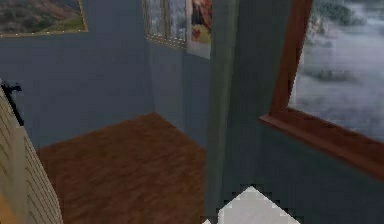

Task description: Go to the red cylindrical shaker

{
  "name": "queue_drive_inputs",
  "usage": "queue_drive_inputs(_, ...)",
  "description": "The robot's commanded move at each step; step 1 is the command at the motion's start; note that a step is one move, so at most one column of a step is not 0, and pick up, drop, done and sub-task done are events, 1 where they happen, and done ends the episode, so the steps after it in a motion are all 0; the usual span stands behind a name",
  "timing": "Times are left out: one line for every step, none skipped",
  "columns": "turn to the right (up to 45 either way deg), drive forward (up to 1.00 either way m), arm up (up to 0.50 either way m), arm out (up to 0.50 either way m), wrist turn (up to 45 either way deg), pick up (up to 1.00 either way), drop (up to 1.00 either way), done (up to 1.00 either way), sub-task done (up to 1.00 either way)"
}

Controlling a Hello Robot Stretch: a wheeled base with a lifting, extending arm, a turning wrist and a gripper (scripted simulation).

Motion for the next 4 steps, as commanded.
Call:
queue_drive_inputs(0.0, 0.5, 0.0, 0.0, 0.0, 0.0, 0.0, 0.0, 0.0)
queue_drive_inputs(-39.0, 0.0, 0.0, 0.0, 0.0, 0.0, 0.0, 0.0, 0.0)
queue_drive_inputs(0.0, 1.0, 0.0, 0.0, 0.0, 0.0, 0.0, 0.0, 0.0)
queue_drive_inputs(0.0, 0.35, 0.0, 0.0, 0.0, 0.0, 0.0, 0.0, 0.0)
